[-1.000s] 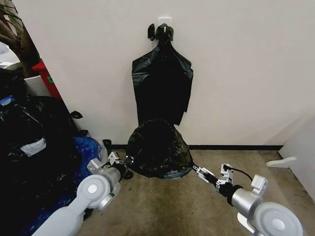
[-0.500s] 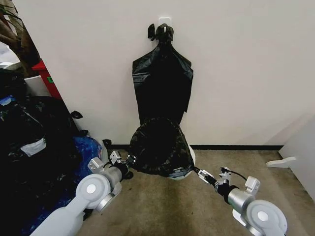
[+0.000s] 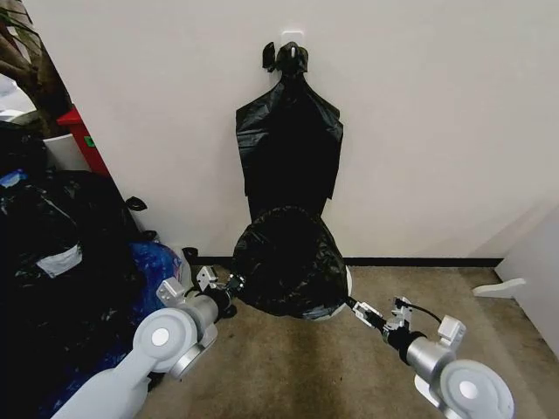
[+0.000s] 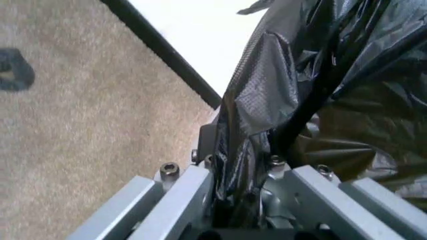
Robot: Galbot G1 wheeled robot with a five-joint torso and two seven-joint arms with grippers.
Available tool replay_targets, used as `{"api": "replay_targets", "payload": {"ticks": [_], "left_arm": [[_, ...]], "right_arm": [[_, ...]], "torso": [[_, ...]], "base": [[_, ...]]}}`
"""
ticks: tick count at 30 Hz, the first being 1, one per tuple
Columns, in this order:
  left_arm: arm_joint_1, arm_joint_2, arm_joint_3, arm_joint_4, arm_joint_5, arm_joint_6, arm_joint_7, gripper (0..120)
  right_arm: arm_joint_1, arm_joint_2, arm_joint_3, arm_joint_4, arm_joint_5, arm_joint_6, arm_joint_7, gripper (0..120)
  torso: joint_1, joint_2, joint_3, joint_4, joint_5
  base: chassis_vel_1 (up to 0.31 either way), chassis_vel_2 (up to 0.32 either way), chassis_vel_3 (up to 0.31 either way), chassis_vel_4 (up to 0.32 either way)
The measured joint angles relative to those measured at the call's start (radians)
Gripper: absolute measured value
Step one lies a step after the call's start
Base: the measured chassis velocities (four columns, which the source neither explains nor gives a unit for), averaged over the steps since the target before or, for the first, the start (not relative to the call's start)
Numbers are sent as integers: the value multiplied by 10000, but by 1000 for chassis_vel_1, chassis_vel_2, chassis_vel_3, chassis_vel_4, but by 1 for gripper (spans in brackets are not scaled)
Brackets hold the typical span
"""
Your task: Place the garbage bag over the trash bin.
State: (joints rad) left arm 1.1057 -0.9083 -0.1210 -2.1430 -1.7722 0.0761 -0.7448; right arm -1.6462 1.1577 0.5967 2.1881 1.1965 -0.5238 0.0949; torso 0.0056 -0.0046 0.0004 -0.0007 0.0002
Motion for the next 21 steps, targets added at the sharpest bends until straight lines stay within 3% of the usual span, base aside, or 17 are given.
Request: {"api": "replay_targets", "payload": {"ticks": [8, 13, 21], "left_arm": [[-38, 41, 198, -6, 831, 366, -281, 1], [363, 117, 424, 161, 3054, 578, 461, 1], [559, 119, 594, 322, 4990, 496, 1266, 1]], "right_arm": [[-1149, 49, 215, 1445, -986, 544, -483, 100], [-1272, 95, 857, 3062, -1281, 633, -112, 100], [-371, 42, 46, 3208, -1385, 239, 1481, 100]], "torso": [[0, 0, 0, -1, -1], [0, 0, -1, 3, -3], [0, 0, 0, 2, -1]], "base": [[0, 0, 0, 0], [0, 0, 0, 0], [0, 0, 0, 0]]}}
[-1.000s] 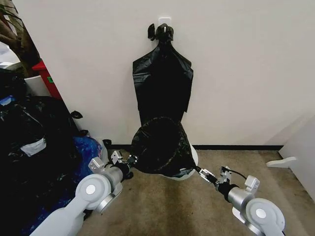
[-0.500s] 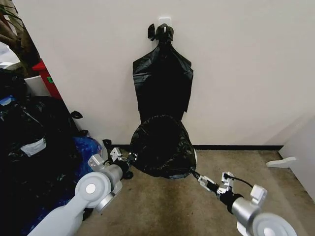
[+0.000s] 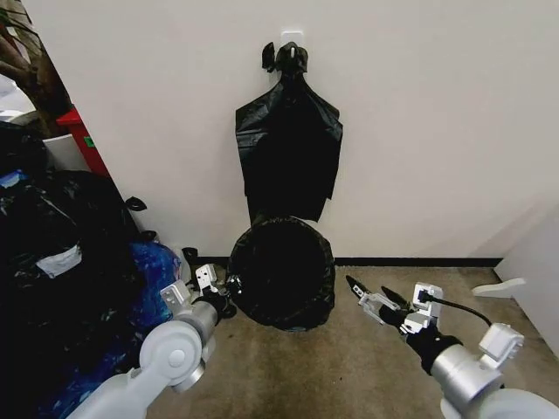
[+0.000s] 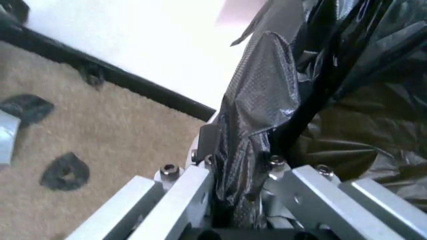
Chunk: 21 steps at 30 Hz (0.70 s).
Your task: Place the garbage bag over the trash bin.
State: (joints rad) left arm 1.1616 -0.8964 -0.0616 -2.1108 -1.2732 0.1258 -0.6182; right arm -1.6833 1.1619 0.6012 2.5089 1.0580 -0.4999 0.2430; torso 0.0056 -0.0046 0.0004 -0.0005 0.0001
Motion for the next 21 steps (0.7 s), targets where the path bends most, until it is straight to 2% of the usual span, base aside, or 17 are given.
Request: {"api": "replay_targets", "payload": {"ticks": [5, 11, 15, 21], "left_arm": [[120, -28, 74, -41, 252, 158, -201, 1], [87, -110, 270, -90, -97, 495, -703, 1], [-227, -163, 748, -74, -873, 1000, -1216, 1], [-600, -266, 1273, 381, -953, 1253, -1294, 1]], "right_arm": [[490, -146, -88, -11, 72, -72, 101, 100], [604, -178, -48, -37, 174, -95, 190, 100], [324, 24, 40, -56, 136, -90, 152, 100], [279, 130, 136, -67, 29, 16, 124, 100]], "torso": [[0, 0, 0, 1, 0], [0, 0, 0, -1, 1], [0, 0, 0, -4, 1], [0, 0, 0, 0, 2]], "base": [[0, 0, 0, 0], [0, 0, 0, 0], [0, 0, 0, 0], [0, 0, 0, 0]]}}
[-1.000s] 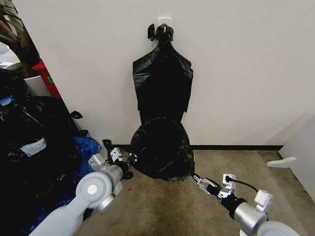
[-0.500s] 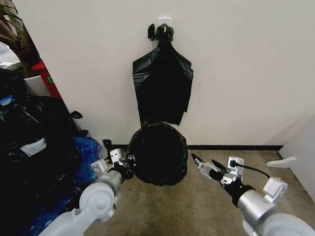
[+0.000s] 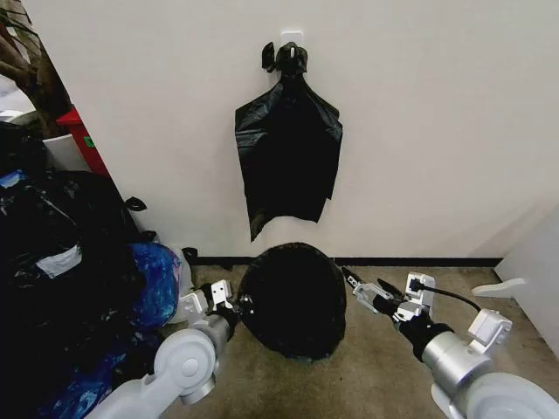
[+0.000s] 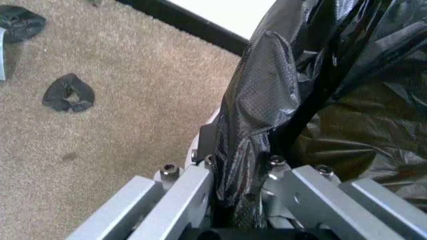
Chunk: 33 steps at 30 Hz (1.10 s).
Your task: Place the garbage bag over the trash bin.
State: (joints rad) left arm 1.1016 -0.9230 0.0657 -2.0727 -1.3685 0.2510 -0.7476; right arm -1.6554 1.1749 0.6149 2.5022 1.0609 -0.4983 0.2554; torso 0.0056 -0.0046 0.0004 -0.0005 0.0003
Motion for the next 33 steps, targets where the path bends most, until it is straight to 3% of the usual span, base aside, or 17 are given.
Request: {"api": "replay_targets", "payload": {"ticks": [9, 15, 30, 33], "left_arm": [[-448, -416, 693, 717, -254, 126, -238, 1], [-756, -680, 1103, 1297, 143, 216, -279, 1], [-988, -934, 1346, 1813, 627, 313, -181, 1], [-965, -841, 1343, 1655, 663, 336, -74, 13]], "right_arm": [[-227, 158, -19, -10, -179, 110, -161, 100], [-484, 286, -42, -15, -342, 151, -389, 100], [-597, 215, -31, -20, -308, 178, -437, 100], [-527, 210, -57, -20, -289, 178, -451, 100]], "torso": [[0, 0, 0, -1, 0], [0, 0, 0, 0, 0], [0, 1, 0, -1, 0], [0, 0, 1, -3, -3]], "base": [[0, 0, 0, 0], [0, 0, 0, 0], [0, 0, 0, 0], [0, 0, 0, 0]]}}
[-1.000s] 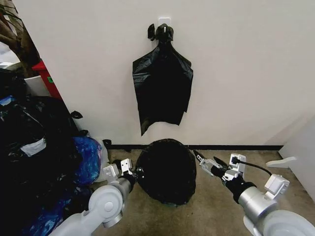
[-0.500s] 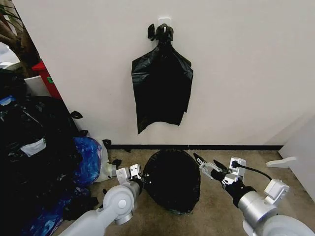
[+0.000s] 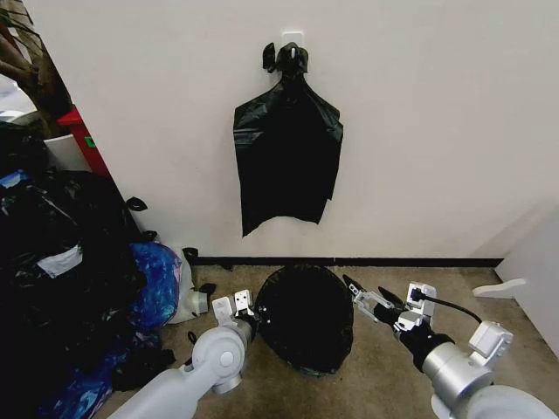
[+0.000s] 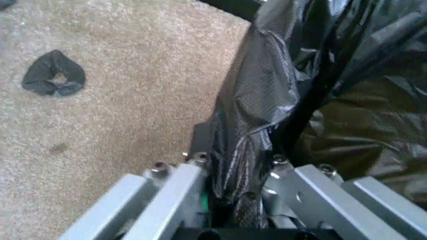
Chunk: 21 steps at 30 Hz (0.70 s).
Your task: Place the garbage bag over the trash bin.
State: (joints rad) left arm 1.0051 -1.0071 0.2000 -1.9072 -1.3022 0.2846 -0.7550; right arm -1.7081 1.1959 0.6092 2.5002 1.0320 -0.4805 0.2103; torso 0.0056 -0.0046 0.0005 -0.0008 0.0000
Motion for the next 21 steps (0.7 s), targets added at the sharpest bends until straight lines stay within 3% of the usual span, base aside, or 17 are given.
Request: {"api": "replay_targets", "payload": {"ticks": [21], "left_arm": [[393, 561, -430, -1124, 129, 2, 58, 87]], "right_arm": [[144, -51, -132, -1, 52, -53, -65, 100]], "torso": [[1, 0, 0, 2, 2]], "base": [[0, 0, 0, 0]]}}
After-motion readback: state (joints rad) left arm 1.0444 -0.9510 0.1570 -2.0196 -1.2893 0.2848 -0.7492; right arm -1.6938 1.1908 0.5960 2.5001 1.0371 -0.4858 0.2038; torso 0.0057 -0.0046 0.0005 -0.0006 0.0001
